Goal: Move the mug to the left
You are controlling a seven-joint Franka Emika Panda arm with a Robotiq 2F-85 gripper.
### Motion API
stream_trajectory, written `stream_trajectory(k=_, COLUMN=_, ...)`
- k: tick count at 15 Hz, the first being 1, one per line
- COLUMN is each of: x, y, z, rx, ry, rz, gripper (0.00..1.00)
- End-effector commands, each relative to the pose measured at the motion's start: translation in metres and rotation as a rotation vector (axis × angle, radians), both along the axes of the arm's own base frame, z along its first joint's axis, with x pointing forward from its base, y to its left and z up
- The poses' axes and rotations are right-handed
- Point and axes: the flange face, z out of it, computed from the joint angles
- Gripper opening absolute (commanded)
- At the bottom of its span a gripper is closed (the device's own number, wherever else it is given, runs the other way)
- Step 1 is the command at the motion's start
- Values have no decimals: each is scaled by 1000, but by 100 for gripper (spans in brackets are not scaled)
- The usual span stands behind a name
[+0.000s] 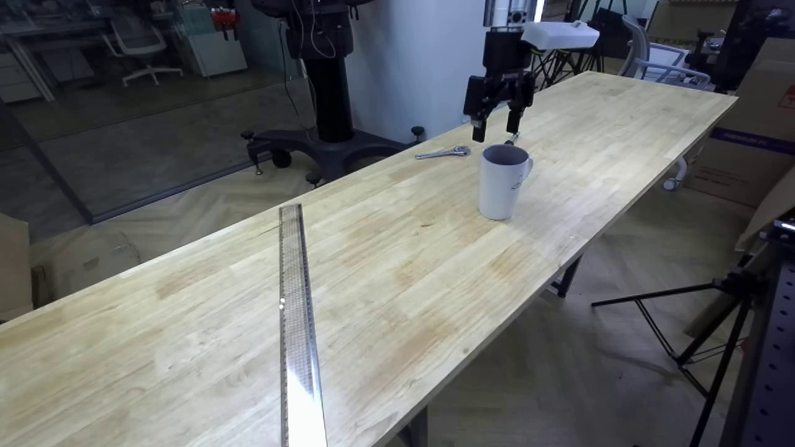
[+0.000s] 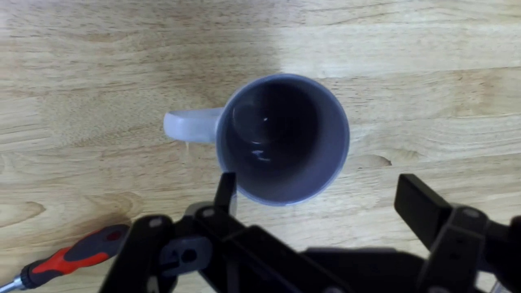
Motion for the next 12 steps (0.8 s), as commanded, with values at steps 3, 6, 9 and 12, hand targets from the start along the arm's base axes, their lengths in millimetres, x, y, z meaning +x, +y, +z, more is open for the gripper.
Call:
stream_trajectory(k=3, x=37, y=7, z=-15, rx=-48, ry=81, rz=-155, gripper=100)
stream_trajectory(k=6, x=46, y=18, z=-14, rx=-46, ry=111, rz=-210, gripper=100)
stream_trajectory(k=9, x=45, y=28, z=-2, rx=-47, ry=132, rz=-305, gripper=100)
stream_trajectory(k=12, x=41, y=33, z=4, rx=-51, ry=143, rz=-409, gripper=100)
